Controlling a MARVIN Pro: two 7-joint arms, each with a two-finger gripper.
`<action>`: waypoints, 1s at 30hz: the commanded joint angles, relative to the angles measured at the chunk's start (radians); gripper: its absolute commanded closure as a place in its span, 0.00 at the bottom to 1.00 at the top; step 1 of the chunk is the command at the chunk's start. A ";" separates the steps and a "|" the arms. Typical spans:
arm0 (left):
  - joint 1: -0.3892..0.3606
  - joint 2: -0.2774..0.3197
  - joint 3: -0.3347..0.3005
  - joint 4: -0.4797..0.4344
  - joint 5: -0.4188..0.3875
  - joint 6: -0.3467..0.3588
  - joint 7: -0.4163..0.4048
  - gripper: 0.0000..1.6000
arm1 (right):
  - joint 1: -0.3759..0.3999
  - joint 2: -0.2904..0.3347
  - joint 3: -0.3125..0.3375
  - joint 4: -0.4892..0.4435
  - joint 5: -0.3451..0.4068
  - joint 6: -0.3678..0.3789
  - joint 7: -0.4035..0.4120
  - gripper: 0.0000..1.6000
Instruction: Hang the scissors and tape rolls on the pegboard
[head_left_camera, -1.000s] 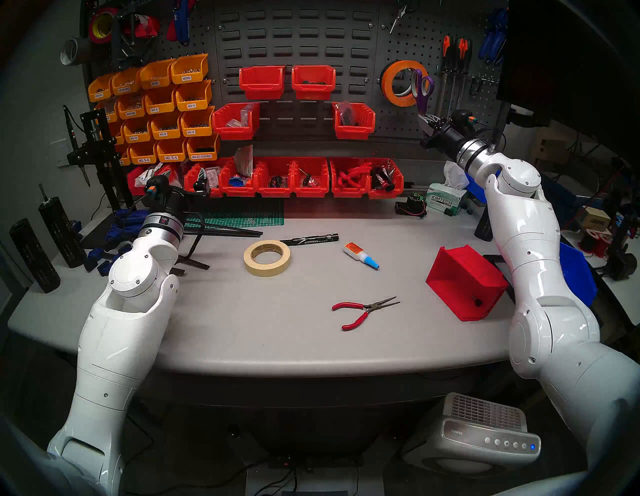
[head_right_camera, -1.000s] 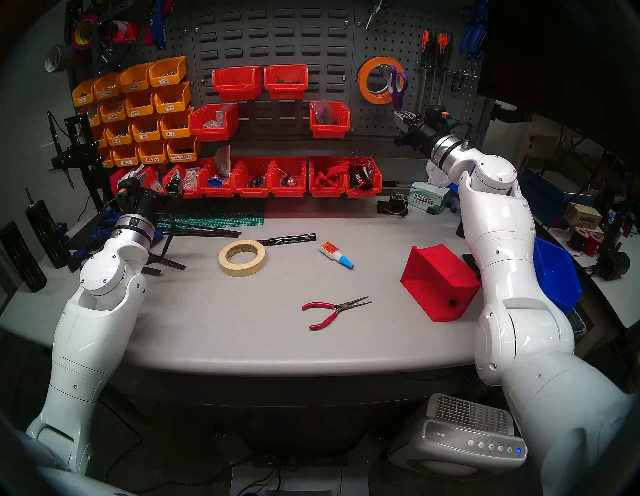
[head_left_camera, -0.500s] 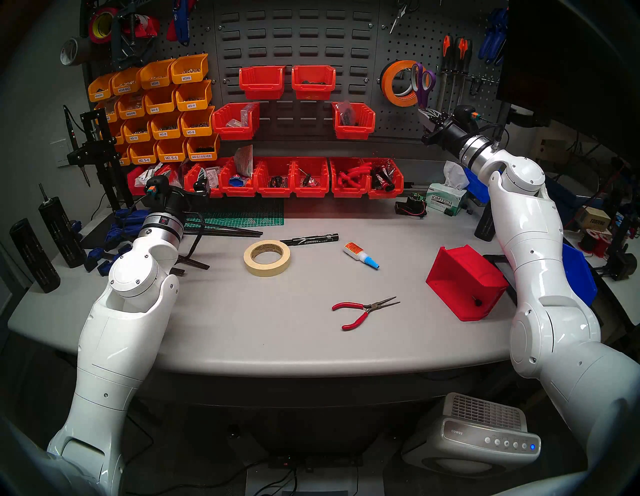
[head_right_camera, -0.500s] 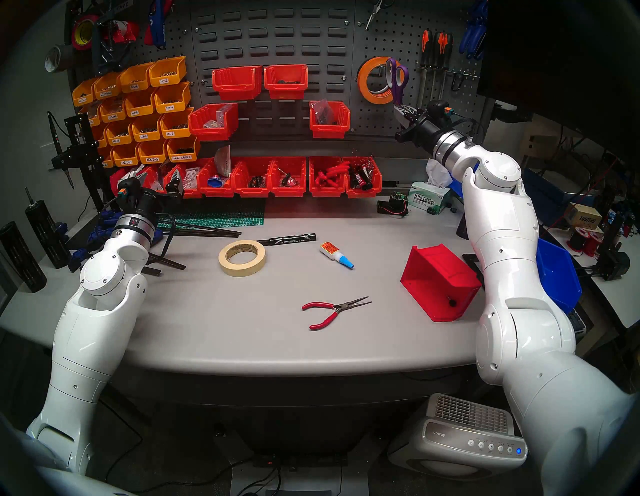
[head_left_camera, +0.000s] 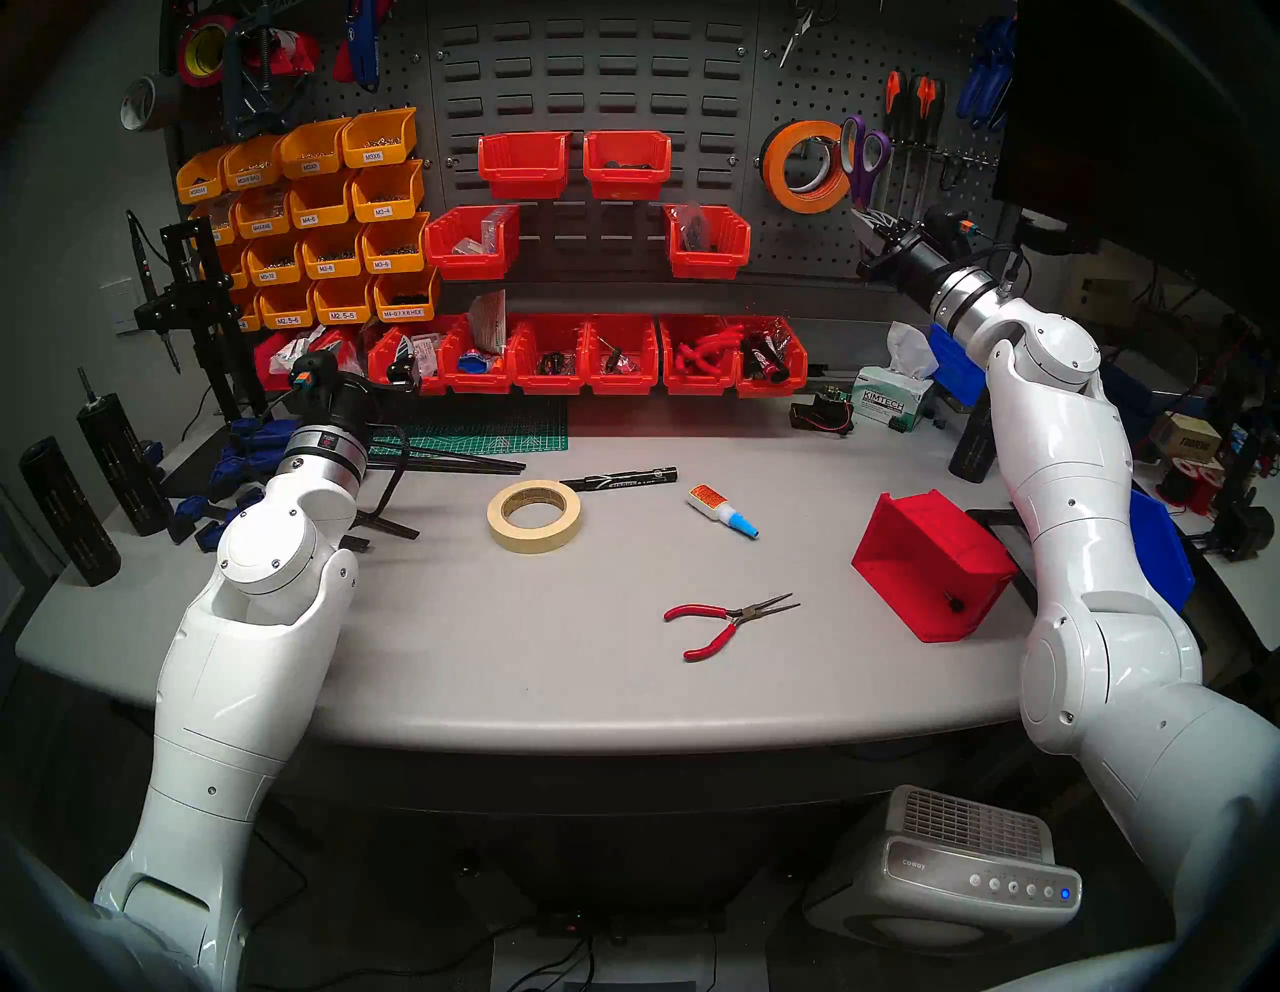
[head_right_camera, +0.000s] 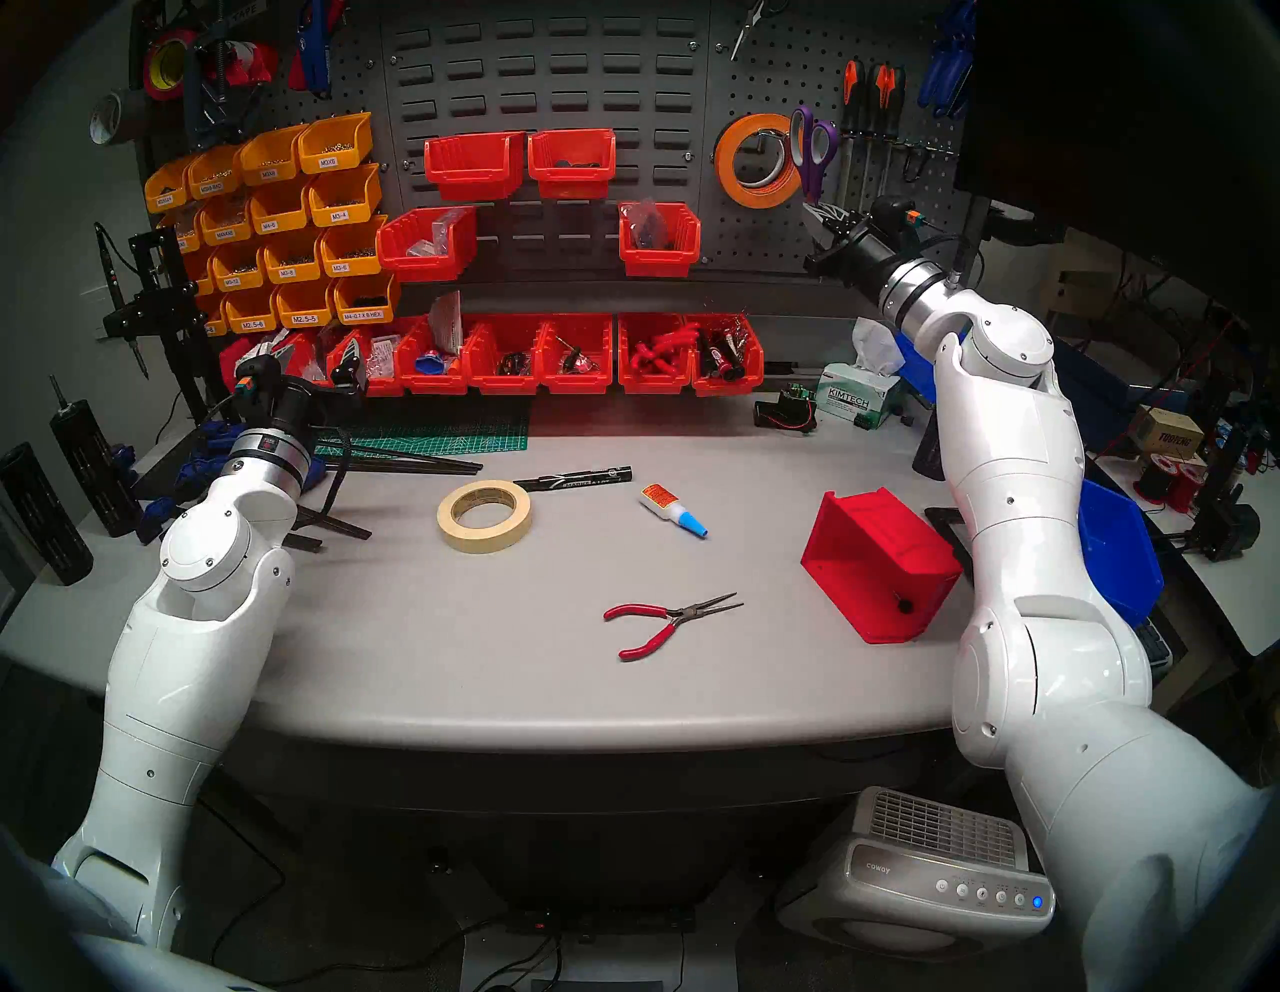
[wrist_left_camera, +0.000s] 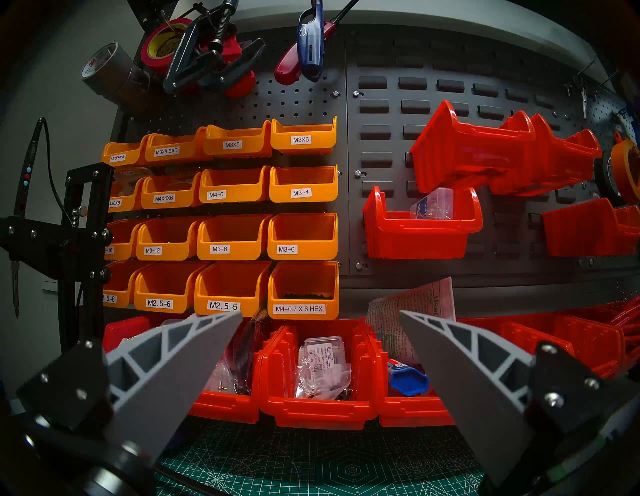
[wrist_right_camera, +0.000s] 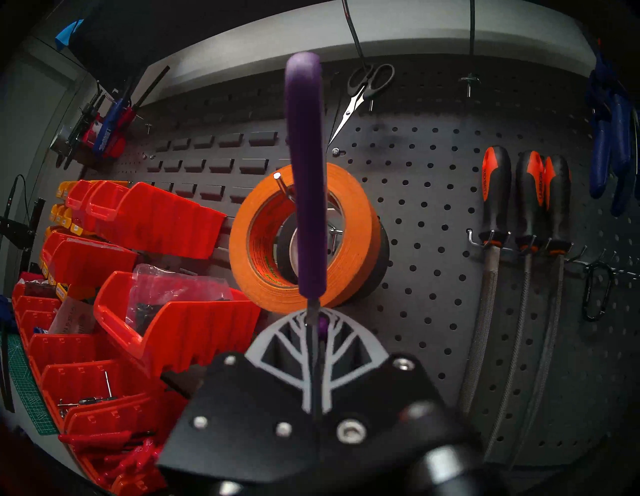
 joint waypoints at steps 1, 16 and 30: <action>-0.030 0.001 -0.013 -0.029 -0.002 -0.013 0.002 0.00 | 0.048 0.003 0.010 -0.015 0.011 0.003 0.002 1.00; -0.030 0.001 -0.013 -0.029 -0.002 -0.012 0.002 0.00 | 0.061 -0.008 -0.010 -0.002 -0.017 -0.009 -0.034 1.00; -0.030 0.002 -0.013 -0.029 -0.002 -0.012 0.002 0.00 | 0.080 -0.039 -0.037 0.009 -0.057 -0.020 -0.074 1.00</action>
